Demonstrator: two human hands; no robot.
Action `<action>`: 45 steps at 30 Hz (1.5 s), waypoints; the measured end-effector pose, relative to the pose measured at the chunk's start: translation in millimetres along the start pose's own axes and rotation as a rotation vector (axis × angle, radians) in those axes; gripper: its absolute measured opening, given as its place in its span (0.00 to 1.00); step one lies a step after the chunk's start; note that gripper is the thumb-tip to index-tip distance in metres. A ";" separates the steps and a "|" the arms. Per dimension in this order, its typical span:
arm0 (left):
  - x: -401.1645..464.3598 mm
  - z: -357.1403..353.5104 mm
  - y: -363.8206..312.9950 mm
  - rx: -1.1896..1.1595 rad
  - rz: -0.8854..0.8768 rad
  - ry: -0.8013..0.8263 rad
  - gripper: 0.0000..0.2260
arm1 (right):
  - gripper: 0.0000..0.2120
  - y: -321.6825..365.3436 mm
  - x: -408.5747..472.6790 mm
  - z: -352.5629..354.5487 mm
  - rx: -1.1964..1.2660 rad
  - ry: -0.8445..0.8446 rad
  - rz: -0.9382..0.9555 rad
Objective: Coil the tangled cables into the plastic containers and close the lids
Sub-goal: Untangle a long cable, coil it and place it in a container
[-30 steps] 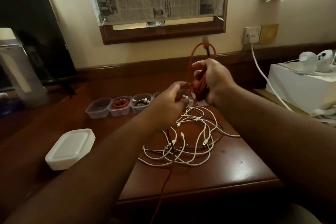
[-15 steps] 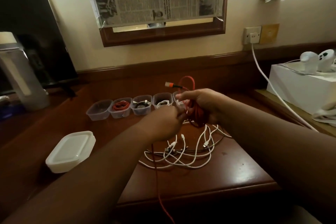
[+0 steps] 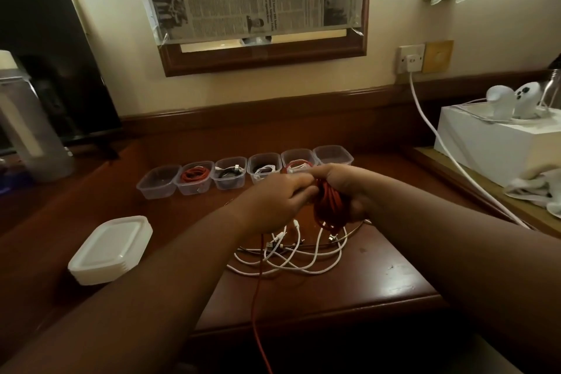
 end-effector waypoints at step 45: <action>-51.4 66.5 -13.2 -1.737 0.127 -0.679 0.09 | 0.11 -1.9 -99.3 -111.1 -0.481 0.257 0.394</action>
Point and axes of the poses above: each hand's wrist, its own x-axis towards the middle knuckle, its own z-axis out of the back of the hand, y = z × x, the point moved 5 cm from there along x, towards the middle knuckle, and after that the axes turned 11 degrees about y, right-handed, at the moved point
